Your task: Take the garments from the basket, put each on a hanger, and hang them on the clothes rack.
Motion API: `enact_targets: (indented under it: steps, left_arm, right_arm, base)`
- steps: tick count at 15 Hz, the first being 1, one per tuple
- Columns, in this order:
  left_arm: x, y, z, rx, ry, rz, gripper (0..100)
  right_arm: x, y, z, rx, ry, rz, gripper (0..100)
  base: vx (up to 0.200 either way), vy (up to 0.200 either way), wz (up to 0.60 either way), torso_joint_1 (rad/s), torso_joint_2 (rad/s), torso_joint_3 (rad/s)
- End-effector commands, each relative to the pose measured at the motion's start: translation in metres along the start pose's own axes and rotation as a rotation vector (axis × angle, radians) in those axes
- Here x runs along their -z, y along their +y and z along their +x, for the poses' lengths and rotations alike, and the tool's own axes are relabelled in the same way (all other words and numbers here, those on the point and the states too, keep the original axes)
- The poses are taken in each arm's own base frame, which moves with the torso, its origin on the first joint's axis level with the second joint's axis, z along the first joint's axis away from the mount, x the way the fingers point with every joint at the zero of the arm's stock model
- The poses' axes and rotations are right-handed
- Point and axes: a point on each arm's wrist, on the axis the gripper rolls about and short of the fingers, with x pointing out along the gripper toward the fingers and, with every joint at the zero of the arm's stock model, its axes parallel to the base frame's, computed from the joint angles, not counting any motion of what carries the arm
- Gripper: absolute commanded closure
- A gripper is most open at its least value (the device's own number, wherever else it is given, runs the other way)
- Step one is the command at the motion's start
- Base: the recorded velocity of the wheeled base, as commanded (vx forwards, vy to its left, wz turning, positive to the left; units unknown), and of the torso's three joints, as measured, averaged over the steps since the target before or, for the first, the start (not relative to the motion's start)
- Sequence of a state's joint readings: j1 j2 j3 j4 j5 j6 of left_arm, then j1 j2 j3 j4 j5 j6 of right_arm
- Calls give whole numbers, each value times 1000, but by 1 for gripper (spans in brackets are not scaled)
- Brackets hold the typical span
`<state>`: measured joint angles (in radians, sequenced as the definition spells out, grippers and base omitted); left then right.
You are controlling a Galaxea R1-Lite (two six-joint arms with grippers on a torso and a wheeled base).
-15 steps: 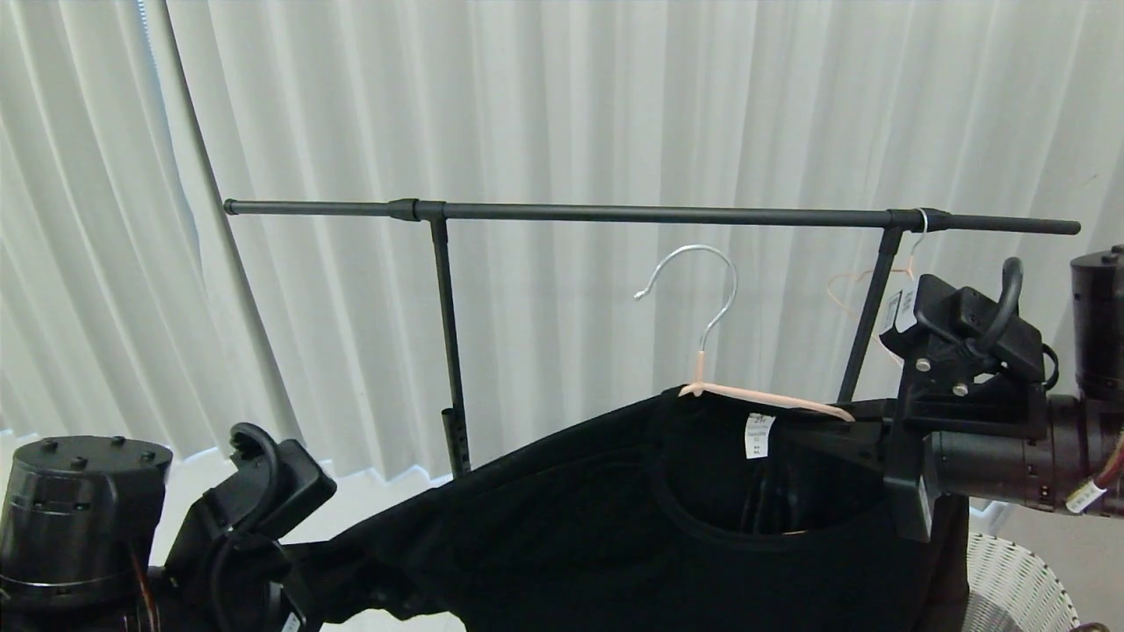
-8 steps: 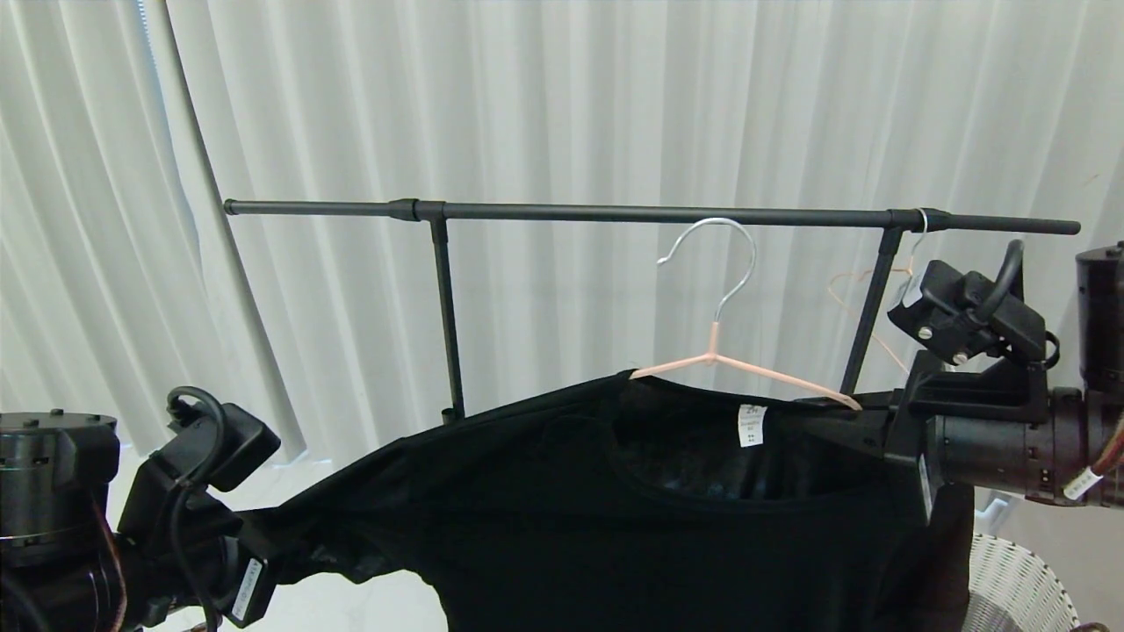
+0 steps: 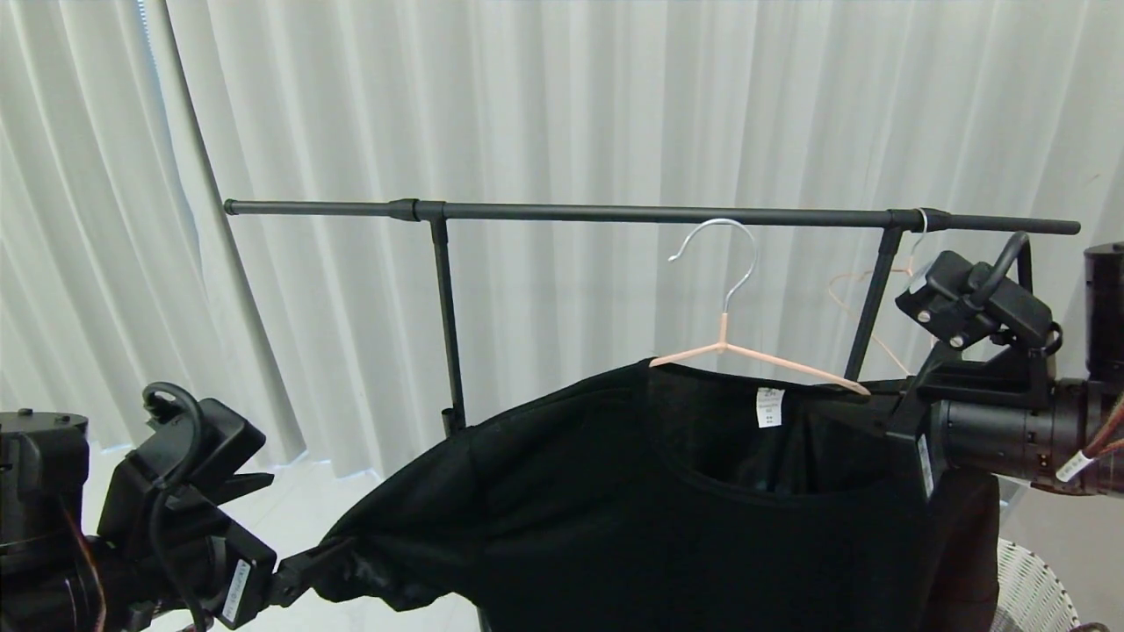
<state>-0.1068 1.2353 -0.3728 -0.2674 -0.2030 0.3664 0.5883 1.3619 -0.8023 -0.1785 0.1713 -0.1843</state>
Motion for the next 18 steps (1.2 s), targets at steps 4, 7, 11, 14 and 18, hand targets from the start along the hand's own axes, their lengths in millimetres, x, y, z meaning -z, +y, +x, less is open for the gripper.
enact_targets:
  steps: [4,7,11,14,18]
  left_arm:
    - [-6,-4,-21,-22,-101,-105,0]
    - [-27,-5,-30,-2,-196,-176,0]
    - [-36,-3,-24,1,-192,-165,0]
    - [-37,0,-20,-88,-162,-173,0]
    - [-41,7,-12,-188,-139,-190,0]
  right_arm:
    - [7,-25,-3,152,37,58,100]
    - [13,-43,-7,242,61,123,100]
    - [24,-60,-5,421,146,161,100]
    - [27,-67,-1,553,175,215,100]
    - [27,-68,-4,662,182,244,100]
  base:
    - [0,0,0,0,0,0]
    - [0,0,0,0,0,0]
    - [0,0,0,0,0,0]
    - [0,0,0,0,0,0]
    - [0,0,0,0,0,0]
